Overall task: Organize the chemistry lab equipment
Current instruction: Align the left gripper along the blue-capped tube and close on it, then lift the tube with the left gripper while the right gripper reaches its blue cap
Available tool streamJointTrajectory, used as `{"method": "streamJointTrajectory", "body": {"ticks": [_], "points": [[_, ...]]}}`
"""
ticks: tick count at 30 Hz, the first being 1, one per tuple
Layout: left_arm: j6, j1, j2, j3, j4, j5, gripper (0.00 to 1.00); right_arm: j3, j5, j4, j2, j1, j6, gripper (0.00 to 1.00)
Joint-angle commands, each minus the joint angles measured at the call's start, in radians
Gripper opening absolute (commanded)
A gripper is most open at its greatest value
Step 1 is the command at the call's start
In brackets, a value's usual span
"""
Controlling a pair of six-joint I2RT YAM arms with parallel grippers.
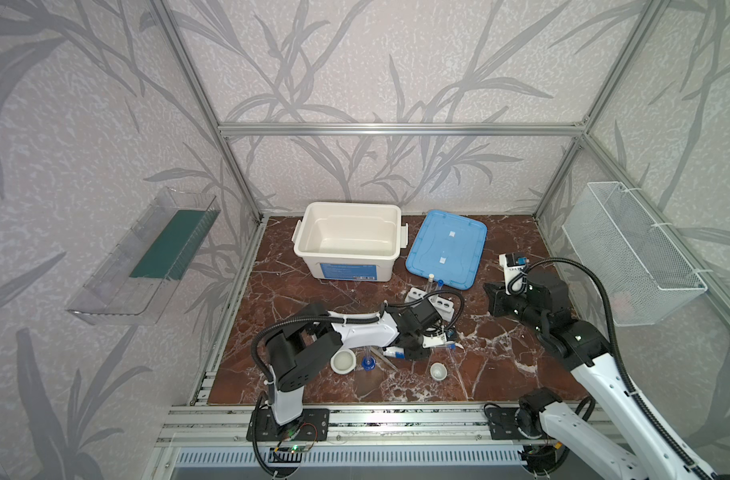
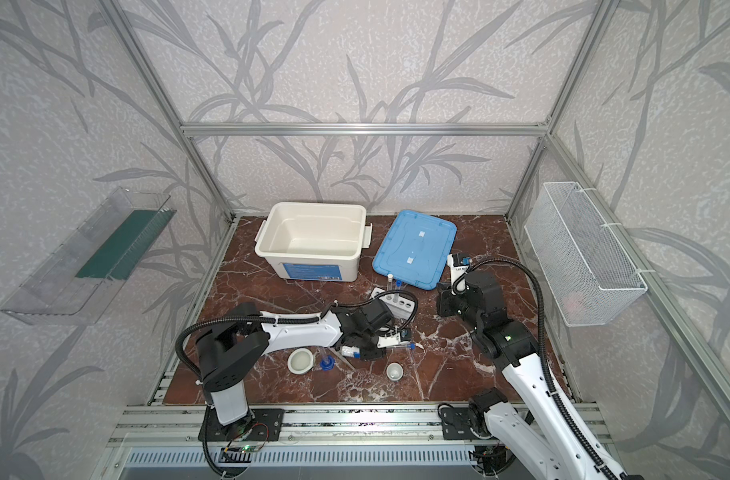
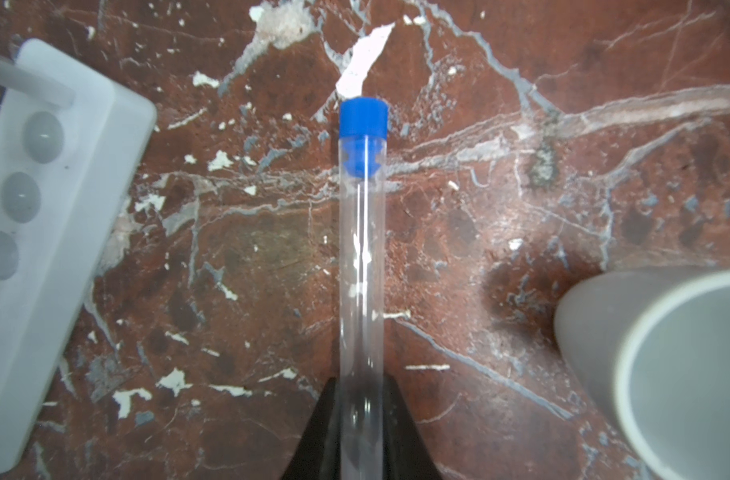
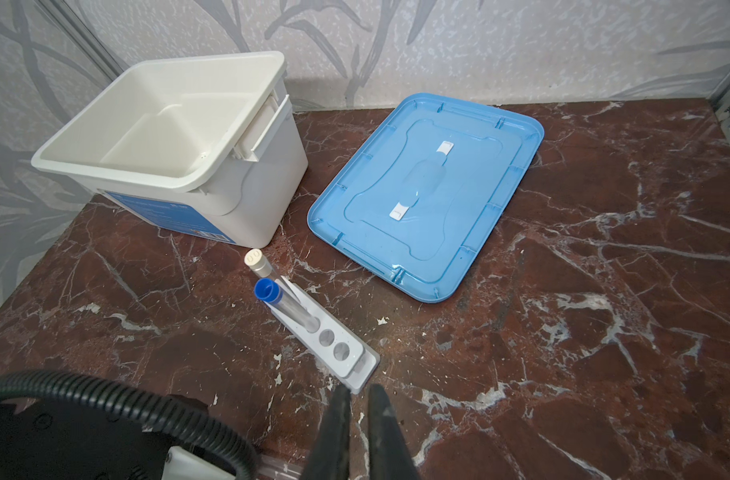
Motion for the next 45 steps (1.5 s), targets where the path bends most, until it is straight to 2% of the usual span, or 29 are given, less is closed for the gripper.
{"method": "streamJointTrajectory", "body": {"ticks": [1,15,18,32,39,45], "points": [[0.004,-0.003,-0.008,0.021,-0.021,0.006,0.15,0.007,-0.017,-0.009,-0.006,-0.024,0.028,0.13],[-0.029,0.0,-0.122,-0.027,0.066,-0.026,0.12,0.027,-0.05,-0.072,-0.022,-0.069,0.068,0.13],[-0.034,0.0,-0.139,-0.046,0.1,-0.051,0.11,0.033,-0.081,-0.084,-0.01,-0.083,0.069,0.15],[-0.063,0.0,-0.085,-0.075,0.179,-0.079,0.12,-0.024,-0.099,-0.042,0.025,-0.091,0.095,0.16],[-0.068,0.009,-0.109,-0.076,0.193,-0.086,0.12,-0.015,-0.103,-0.05,0.019,-0.098,0.095,0.16],[-0.11,0.03,-0.182,-0.101,0.242,-0.071,0.12,0.013,-0.237,-0.095,0.045,-0.121,0.091,0.32]]}}
